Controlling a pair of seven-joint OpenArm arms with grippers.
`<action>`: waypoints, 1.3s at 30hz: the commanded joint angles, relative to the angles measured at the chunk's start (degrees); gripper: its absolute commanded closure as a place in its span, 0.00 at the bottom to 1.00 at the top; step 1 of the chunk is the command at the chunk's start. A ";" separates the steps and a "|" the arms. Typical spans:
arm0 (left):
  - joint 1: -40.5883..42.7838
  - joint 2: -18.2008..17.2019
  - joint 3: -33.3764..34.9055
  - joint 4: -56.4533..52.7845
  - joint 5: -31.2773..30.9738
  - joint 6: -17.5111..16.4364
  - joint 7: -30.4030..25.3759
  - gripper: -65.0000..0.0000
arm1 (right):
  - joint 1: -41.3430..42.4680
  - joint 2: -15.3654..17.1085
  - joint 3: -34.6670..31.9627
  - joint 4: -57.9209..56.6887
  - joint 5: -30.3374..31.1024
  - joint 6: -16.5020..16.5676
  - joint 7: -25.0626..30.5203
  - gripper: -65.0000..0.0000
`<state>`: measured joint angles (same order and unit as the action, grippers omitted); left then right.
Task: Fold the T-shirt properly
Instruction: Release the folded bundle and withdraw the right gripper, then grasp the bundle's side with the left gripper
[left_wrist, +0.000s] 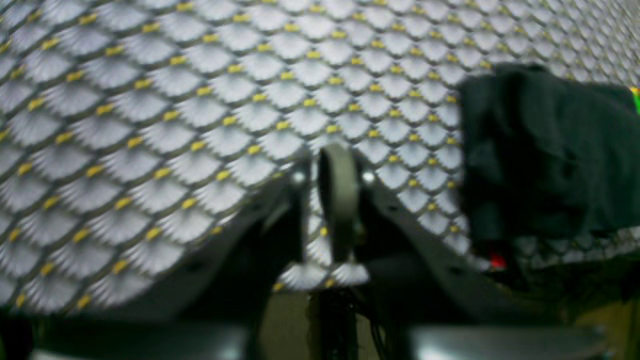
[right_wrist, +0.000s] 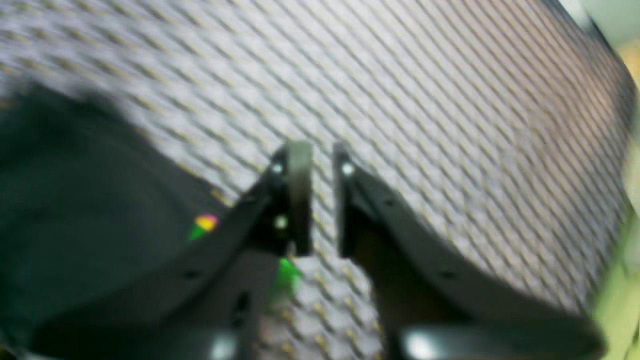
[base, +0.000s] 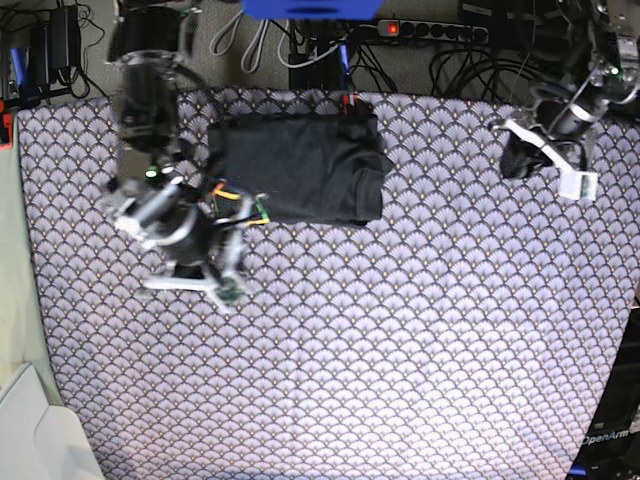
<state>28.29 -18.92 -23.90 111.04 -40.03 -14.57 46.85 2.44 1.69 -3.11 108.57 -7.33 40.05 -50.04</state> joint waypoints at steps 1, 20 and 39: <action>-0.91 -0.56 1.18 1.44 -1.16 -0.51 0.40 0.77 | 0.42 0.55 0.78 1.27 0.96 -0.05 1.12 0.72; -18.23 4.54 3.72 -17.90 -31.75 -6.93 22.12 0.66 | -9.60 4.50 6.50 1.45 1.14 -0.05 6.22 0.57; -18.84 6.30 9.09 -18.34 -31.31 -11.15 21.77 0.17 | -9.34 4.68 6.50 1.45 1.05 -0.05 6.22 0.57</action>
<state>10.26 -12.10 -14.46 91.90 -68.69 -25.96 68.58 -7.64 6.00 3.22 108.88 -6.70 40.07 -44.95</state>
